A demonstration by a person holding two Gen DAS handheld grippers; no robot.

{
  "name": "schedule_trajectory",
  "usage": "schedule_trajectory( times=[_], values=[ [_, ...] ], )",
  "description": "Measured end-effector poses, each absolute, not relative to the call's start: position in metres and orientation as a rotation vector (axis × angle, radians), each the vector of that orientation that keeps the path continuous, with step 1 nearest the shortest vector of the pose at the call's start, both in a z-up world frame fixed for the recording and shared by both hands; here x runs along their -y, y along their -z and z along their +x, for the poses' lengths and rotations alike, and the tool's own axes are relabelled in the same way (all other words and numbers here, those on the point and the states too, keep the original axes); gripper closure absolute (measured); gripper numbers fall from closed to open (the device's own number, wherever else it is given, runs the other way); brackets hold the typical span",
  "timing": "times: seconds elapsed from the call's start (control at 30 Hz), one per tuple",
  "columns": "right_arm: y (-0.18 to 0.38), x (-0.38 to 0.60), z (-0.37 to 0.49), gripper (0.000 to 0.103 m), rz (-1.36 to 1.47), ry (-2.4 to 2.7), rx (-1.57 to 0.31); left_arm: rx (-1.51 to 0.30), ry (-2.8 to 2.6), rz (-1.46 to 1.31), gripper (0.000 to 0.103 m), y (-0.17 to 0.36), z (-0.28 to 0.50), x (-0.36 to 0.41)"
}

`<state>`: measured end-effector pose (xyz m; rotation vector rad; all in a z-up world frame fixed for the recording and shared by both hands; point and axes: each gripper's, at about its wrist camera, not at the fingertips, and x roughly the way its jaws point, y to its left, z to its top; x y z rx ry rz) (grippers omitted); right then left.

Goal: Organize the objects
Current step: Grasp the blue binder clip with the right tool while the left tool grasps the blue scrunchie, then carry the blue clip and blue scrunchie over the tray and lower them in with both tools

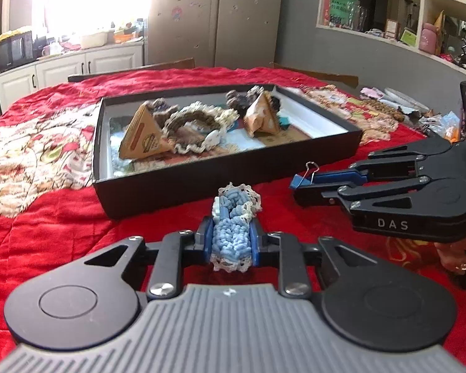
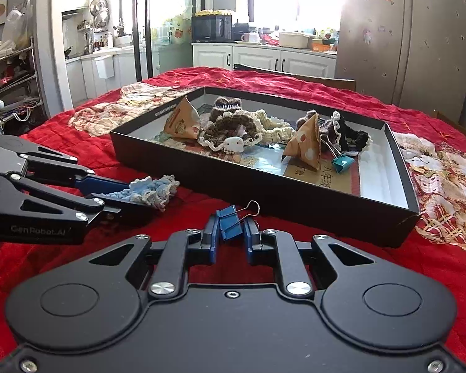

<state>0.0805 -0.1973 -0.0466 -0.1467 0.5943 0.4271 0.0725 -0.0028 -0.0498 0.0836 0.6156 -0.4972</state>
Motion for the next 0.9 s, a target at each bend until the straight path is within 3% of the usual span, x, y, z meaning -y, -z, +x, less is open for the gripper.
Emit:
schedule_trajectory(
  times=[0.4, 0.9],
  values=[
    [0.007, 0.213, 0.069, 0.087, -0.109, -0.418, -0.478, -0.511, 0.502, 0.072, 0.076, 0.008, 0.074, 0.009],
    [0.003, 0.251, 0.133, 0.087, -0.084, -0.237, -0.493, -0.497, 0.392, 0.034, 0.076, -0.003, 0.138, 0.025]
  ],
)
